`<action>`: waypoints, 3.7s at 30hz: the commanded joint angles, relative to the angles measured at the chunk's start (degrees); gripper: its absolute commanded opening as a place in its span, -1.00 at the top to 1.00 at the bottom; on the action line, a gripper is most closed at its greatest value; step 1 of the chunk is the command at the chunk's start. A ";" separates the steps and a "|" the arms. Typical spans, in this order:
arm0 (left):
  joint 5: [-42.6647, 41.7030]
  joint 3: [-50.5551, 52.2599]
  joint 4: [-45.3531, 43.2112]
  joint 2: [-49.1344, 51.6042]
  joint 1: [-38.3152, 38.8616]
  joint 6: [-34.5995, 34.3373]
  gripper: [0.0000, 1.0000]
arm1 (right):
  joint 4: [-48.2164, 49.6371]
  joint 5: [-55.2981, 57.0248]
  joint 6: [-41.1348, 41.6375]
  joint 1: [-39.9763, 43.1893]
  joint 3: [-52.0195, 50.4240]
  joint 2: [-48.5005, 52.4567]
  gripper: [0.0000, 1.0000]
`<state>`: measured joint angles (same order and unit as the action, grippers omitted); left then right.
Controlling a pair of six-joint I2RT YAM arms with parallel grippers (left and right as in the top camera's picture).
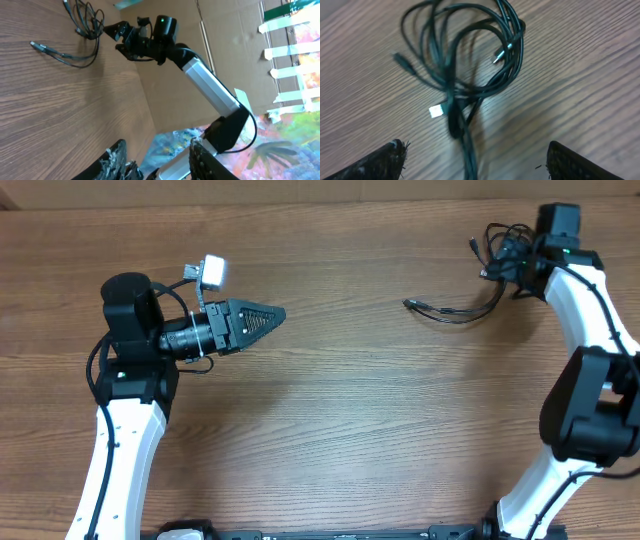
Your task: Untangle cables
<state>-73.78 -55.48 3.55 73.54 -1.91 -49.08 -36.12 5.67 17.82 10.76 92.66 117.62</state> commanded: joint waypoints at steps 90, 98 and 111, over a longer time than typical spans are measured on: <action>0.72 -0.50 11.04 0.26 -1.42 10.78 -0.25 | -25.53 -9.86 -5.38 -47.47 4.96 -34.82 0.92; 2.67 -0.50 11.69 0.26 -1.33 11.13 -0.26 | -24.61 -21.99 -5.38 -47.52 4.96 -35.01 0.92; 6.49 -0.50 13.88 0.26 -1.33 11.26 0.92 | -22.71 -29.33 -4.74 -47.56 4.96 -35.93 0.92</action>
<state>-69.95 -55.51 16.78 73.58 -3.11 -38.72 -59.48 -21.52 12.49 -36.51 96.47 83.99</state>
